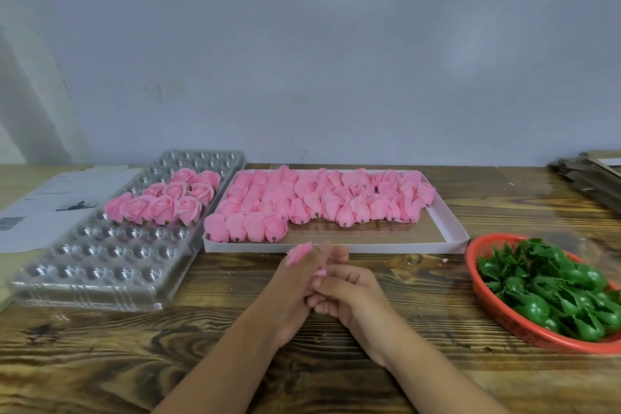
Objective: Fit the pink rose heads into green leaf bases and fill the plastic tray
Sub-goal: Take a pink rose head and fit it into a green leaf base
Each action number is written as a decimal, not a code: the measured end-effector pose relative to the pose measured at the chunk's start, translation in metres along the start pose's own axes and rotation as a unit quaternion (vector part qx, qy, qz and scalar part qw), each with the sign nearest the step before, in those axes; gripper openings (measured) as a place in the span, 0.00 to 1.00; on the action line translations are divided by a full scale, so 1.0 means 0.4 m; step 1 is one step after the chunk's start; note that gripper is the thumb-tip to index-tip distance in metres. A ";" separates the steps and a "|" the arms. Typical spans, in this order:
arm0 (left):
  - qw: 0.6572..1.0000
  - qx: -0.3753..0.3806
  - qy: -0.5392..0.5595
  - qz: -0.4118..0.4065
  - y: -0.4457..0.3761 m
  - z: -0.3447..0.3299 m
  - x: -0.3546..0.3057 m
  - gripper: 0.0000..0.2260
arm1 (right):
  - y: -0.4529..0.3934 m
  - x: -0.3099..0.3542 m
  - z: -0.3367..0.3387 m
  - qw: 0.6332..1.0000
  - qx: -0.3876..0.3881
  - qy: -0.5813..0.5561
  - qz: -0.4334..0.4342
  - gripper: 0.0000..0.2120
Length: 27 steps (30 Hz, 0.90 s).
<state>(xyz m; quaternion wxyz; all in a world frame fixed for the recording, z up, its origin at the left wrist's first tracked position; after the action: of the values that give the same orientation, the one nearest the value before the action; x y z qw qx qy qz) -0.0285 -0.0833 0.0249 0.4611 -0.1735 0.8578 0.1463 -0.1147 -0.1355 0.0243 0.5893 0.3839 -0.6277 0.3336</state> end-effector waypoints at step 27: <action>0.987 -0.032 0.151 0.038 -0.032 0.032 0.015 0.22 | 0.021 0.022 0.049 0.939 -0.050 0.335 -0.061 0.10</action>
<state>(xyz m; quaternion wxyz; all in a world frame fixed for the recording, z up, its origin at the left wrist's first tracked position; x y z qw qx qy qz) -0.0165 -0.0904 0.0118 0.3151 -0.1756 0.9183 0.1632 -0.1317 -0.1494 0.0317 0.8027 0.2578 -0.3856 0.3748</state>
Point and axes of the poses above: each hand's wrist, its own y-axis away from the middle knuckle, its own z-axis out of the back of the hand, x = y × z, the point moved 5 cm from there along -y, towards the middle knuckle, and after that the axes turned 15 degrees about y, right-handed, at the moved point
